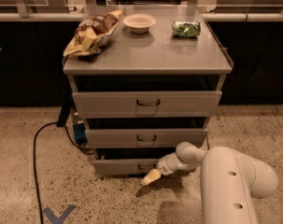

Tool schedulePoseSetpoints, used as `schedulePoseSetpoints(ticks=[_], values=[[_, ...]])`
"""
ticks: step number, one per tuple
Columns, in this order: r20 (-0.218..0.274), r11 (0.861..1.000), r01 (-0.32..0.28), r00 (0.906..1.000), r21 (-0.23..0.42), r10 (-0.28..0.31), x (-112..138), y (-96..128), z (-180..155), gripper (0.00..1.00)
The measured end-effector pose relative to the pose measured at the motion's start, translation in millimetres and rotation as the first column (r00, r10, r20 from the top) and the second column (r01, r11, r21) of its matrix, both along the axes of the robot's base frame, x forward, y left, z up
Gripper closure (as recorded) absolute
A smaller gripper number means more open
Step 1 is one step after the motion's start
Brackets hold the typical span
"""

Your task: Open bottom drawer

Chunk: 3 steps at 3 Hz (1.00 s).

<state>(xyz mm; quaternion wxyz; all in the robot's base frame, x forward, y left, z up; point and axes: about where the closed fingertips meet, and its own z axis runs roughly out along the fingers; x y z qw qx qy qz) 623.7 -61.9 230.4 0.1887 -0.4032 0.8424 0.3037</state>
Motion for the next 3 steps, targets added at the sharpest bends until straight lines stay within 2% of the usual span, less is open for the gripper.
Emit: schedulePoseSetpoints(ticks=[1,2,3], values=[[0.023,1.0,-0.001,0.9997,-0.011,0.002,2,4,3,0.0],[0.083,0.999,-0.004,0.9965,-0.041,0.008,12,10,10,0.0],[0.109,0.998,-0.004,0.994,-0.058,0.011,19,15,6,0.0]])
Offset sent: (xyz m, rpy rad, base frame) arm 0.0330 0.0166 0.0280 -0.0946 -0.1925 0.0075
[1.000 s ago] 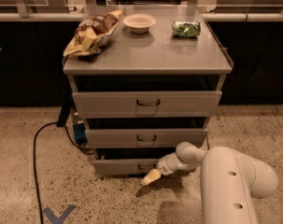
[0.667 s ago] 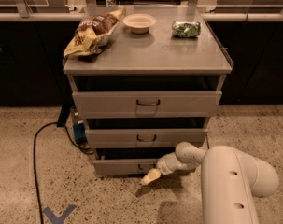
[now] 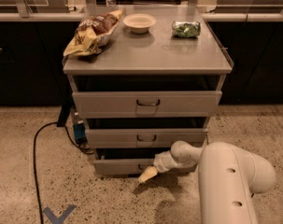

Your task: Open bottom drawer

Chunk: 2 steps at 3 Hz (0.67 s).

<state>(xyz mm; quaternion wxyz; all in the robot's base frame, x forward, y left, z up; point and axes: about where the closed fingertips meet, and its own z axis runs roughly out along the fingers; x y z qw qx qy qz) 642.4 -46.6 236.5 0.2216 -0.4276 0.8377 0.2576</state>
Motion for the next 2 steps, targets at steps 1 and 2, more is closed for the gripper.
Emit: schedulePoseSetpoints(ticks=[1,2], values=[[-0.051,1.0,0.019,0.9985,-0.007,-0.02,4.1,-2.2,-27.4,0.0],[-0.057,1.0,0.021,0.9981,-0.006,-0.021,3.6,-2.7,-24.0,0.0]])
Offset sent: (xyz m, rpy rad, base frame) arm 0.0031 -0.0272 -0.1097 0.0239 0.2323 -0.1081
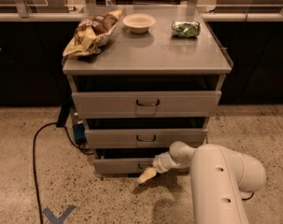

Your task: Open bottom drawer

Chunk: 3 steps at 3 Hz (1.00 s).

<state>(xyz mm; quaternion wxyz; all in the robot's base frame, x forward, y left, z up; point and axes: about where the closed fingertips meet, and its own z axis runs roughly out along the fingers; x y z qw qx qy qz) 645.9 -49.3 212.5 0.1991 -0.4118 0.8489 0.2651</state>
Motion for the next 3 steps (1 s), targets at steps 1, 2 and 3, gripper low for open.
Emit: schedulePoseSetpoints(ticks=[1,2,3], values=[[0.0,1.0,0.0,1.0,0.0,0.0,0,0,0,0.0],[0.07,1.0,-0.006,0.9975,-0.003,0.006,6,5,22,0.0],[0.157,1.0,-0.022,0.9873,-0.014,0.024,14,14,50,0.0]])
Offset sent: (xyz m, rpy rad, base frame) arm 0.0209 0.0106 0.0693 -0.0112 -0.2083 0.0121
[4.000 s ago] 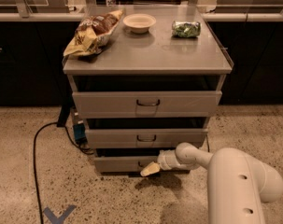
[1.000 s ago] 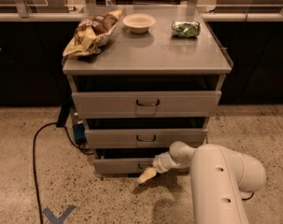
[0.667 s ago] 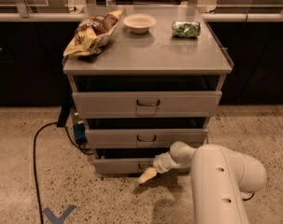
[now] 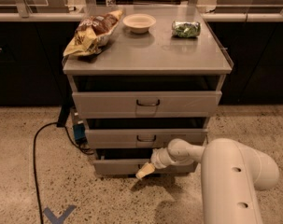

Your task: Open bottom drawer

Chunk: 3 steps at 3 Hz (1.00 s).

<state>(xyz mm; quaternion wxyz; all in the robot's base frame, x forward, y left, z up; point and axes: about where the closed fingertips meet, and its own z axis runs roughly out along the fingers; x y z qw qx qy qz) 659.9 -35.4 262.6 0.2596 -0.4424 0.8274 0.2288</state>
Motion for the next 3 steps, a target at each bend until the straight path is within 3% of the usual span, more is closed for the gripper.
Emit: schedulePoseSetpoints(ticks=[1,3], values=[[0.016,1.0,-0.007,0.9998,-0.019,0.007,4,4,0,0.0],[-0.104,0.999,-0.01,0.9946,-0.05,0.005,7,2,-51,0.0]])
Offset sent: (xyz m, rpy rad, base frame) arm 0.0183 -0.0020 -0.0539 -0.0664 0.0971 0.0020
